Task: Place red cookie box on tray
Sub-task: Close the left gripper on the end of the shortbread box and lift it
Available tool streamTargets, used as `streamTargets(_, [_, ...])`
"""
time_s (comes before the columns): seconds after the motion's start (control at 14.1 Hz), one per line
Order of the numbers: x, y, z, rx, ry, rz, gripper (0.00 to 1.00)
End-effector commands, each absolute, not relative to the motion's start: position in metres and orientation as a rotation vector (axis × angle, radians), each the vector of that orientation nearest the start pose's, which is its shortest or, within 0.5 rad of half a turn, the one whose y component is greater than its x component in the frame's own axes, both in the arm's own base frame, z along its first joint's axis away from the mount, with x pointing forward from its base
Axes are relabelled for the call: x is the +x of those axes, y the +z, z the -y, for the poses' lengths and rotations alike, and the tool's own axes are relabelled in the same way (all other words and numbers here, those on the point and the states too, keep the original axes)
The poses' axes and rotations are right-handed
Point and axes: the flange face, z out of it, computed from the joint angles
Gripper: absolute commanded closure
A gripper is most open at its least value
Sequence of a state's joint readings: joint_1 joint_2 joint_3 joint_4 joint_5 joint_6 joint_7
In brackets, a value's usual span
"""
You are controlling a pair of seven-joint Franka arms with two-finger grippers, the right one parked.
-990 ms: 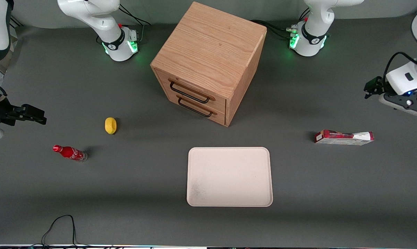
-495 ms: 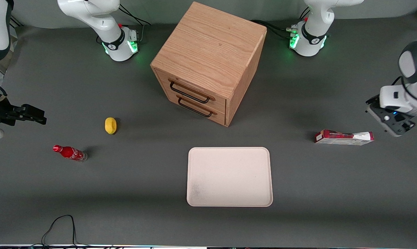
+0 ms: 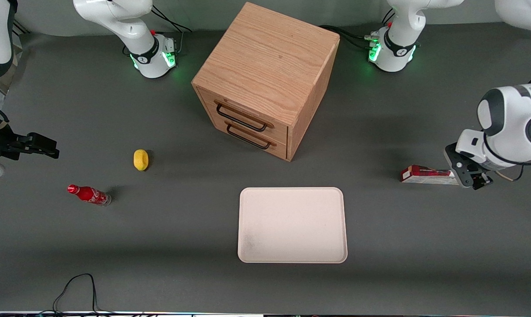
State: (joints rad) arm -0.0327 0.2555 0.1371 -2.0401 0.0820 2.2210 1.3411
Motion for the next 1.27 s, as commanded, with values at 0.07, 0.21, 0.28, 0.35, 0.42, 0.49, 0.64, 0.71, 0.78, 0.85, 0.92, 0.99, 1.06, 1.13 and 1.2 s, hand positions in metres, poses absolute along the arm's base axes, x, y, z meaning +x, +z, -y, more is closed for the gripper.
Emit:
streamTargets(0.07, [0.58, 0.269, -0.073, -2.491, 0.11, -1.962, 0.02])
streamTargets(0.21, [0.576, 0.261, -0.073, -2.503, 0.072, -1.972, 0.02])
streamTargets(0.28, [0.574, 0.255, -0.072, -2.497, 0.071, -1.972, 0.03])
streamTargets(0.35, [0.57, 0.246, -0.072, -2.495, 0.057, -1.961, 0.03])
streamTargets(0.42, [0.566, 0.241, -0.072, -2.495, 0.05, -1.954, 0.08])
streamTargets(0.49, [0.563, 0.238, -0.071, -2.519, 0.048, -1.946, 0.21])
streamTargets(0.64, [0.562, 0.238, -0.071, -2.521, 0.046, -1.957, 1.0])
streamTargets(0.71, [0.563, 0.238, -0.071, -2.524, 0.035, -1.943, 1.0])
streamTargets(0.78, [0.565, 0.237, -0.07, -2.532, 0.025, -1.935, 1.0])
streamTargets(0.85, [0.566, 0.237, -0.068, -2.53, 0.019, -1.937, 1.0])
streamTargets(0.92, [0.567, 0.239, -0.067, -2.532, 0.014, -1.933, 1.0])
streamTargets(0.99, [0.569, 0.243, -0.067, -2.538, 0.004, -1.923, 1.0])
streamTargets(1.06, [0.572, 0.25, -0.074, -2.58, -0.002, -1.868, 1.0])
streamTargets(1.13, [0.573, 0.256, -0.079, -2.647, -0.005, -1.785, 1.0])
streamTargets(1.2, [0.574, 0.264, -0.076, -2.715, 0.02, -1.736, 1.0])
